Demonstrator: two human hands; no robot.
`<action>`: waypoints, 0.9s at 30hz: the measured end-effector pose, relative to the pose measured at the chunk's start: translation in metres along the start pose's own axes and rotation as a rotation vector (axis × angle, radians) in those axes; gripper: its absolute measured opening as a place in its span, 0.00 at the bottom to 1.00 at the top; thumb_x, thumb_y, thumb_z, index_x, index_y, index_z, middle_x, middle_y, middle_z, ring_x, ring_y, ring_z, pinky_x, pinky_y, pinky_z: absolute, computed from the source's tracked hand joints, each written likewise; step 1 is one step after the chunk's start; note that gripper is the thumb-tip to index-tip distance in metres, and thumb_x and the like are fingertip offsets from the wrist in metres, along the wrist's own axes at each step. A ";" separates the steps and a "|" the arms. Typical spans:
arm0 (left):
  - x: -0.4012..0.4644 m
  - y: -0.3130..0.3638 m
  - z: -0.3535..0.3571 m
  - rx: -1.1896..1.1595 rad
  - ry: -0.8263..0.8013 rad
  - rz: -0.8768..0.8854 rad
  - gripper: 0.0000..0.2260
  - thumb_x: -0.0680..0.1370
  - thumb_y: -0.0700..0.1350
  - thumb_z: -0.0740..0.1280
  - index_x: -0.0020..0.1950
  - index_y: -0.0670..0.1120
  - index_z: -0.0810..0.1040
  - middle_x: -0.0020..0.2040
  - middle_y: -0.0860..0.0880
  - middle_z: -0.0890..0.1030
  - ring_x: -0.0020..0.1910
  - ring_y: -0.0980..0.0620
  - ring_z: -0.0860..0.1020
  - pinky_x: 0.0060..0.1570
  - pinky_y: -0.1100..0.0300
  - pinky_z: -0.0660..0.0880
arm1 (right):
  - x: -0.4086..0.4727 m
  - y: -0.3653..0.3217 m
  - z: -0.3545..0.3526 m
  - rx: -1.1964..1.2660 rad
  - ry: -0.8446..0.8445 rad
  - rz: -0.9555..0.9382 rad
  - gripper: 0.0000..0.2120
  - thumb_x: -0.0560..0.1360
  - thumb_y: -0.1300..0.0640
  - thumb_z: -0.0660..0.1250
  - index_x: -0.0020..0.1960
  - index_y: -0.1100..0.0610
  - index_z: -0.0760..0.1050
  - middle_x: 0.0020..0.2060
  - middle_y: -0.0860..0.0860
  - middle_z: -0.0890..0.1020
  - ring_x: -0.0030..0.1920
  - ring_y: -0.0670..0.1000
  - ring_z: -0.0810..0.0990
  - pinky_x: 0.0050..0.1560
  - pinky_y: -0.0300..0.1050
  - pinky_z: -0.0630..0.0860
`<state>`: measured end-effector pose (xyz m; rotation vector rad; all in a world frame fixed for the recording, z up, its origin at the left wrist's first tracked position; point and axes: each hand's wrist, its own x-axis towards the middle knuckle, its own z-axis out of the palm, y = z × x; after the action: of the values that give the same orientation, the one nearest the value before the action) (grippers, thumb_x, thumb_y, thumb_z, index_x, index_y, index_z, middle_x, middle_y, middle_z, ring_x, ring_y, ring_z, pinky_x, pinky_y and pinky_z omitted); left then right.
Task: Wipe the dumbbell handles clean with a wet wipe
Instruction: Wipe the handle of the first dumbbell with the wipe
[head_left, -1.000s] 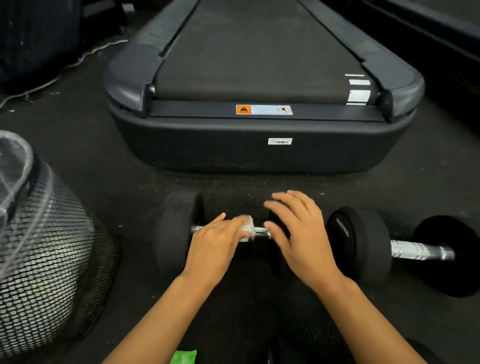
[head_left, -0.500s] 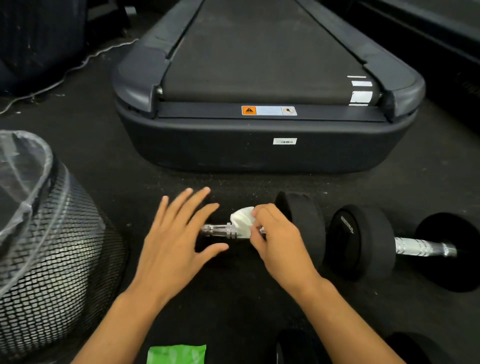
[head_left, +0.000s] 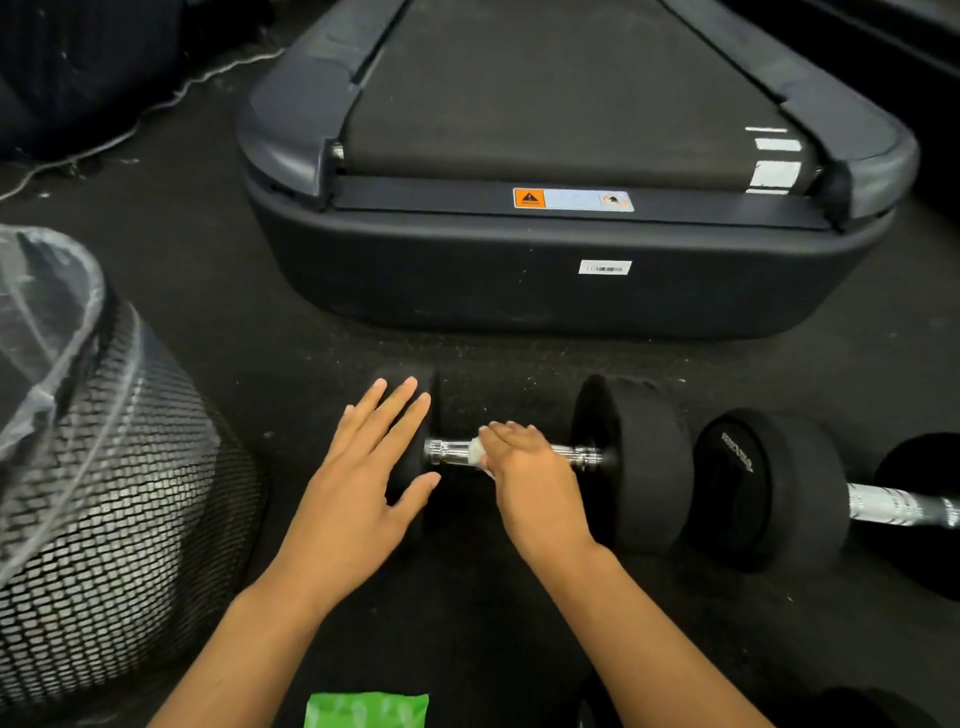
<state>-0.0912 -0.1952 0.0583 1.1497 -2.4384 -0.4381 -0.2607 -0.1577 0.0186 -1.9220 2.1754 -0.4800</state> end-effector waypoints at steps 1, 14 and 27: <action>0.000 -0.001 0.000 -0.003 0.001 0.001 0.31 0.74 0.50 0.66 0.73 0.55 0.55 0.75 0.59 0.53 0.74 0.62 0.44 0.71 0.59 0.43 | -0.002 0.003 0.004 0.012 0.036 -0.033 0.22 0.65 0.69 0.73 0.59 0.62 0.77 0.56 0.58 0.80 0.58 0.58 0.78 0.63 0.53 0.69; -0.004 0.001 -0.004 -0.070 -0.012 -0.007 0.31 0.74 0.50 0.68 0.73 0.56 0.56 0.74 0.60 0.54 0.74 0.63 0.45 0.71 0.64 0.40 | 0.010 -0.018 -0.015 0.037 -0.087 -0.084 0.19 0.78 0.62 0.58 0.68 0.55 0.70 0.64 0.54 0.74 0.65 0.54 0.71 0.65 0.47 0.66; -0.002 0.001 -0.004 -0.129 0.011 -0.034 0.31 0.73 0.49 0.69 0.73 0.55 0.59 0.74 0.61 0.56 0.73 0.64 0.45 0.72 0.58 0.44 | 0.006 -0.027 -0.011 -0.075 -0.101 -0.175 0.18 0.76 0.65 0.57 0.66 0.61 0.71 0.62 0.58 0.76 0.62 0.59 0.74 0.66 0.49 0.65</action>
<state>-0.0889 -0.1933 0.0622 1.1373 -2.3467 -0.5889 -0.2408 -0.1648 0.0391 -2.1379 2.0008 -0.3256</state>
